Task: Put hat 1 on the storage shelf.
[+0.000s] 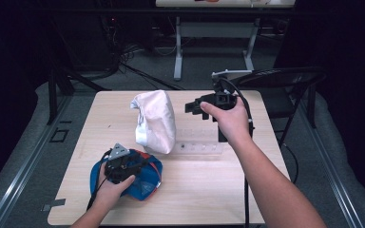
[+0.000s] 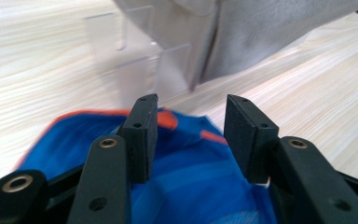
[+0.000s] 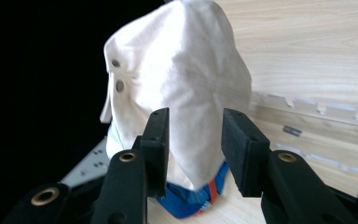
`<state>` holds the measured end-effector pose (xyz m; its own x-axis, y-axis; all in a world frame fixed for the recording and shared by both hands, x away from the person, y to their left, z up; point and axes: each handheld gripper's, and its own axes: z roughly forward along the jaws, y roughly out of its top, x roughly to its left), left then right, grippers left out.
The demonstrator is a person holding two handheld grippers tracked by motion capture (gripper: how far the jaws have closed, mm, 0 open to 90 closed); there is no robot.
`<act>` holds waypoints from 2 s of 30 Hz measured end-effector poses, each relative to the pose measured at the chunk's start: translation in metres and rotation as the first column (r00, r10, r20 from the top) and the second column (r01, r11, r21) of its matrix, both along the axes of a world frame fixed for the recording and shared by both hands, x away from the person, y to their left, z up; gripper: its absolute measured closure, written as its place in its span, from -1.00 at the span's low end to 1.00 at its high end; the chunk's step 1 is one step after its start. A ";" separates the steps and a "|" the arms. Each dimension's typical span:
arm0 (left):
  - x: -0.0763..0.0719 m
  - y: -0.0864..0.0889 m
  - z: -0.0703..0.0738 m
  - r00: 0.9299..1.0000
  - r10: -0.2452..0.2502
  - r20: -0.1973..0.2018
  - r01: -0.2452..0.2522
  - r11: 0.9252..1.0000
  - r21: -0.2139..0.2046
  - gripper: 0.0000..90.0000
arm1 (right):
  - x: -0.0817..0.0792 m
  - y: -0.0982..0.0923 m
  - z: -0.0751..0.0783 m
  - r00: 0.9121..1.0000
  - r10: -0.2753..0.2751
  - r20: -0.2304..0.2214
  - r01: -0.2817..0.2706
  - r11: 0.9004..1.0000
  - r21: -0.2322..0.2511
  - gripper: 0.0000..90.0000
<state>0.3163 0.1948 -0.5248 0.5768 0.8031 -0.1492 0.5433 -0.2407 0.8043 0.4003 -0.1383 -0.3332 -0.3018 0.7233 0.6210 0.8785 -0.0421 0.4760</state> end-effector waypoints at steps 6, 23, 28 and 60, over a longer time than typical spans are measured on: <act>-0.007 0.019 0.004 1.000 0.019 0.000 -0.019 1.000 0.003 0.16 | -0.024 -0.020 -0.009 0.999 0.002 0.054 -0.001 1.000 -0.017 0.40; -0.019 0.029 -0.011 0.999 0.026 -0.034 -0.025 0.999 0.027 -0.11 | -0.079 -0.047 -0.059 0.990 -0.015 0.143 0.036 0.989 -0.144 0.25; -0.021 0.026 -0.016 0.998 0.025 -0.053 -0.022 0.998 0.060 -0.10 | -0.087 -0.044 -0.074 0.989 -0.009 0.151 0.031 0.989 -0.143 0.26; -0.021 0.024 -0.026 0.993 -0.020 -0.112 0.032 0.993 0.112 0.99 | -0.113 -0.040 -0.140 0.982 -0.086 0.170 0.098 0.993 -0.062 0.28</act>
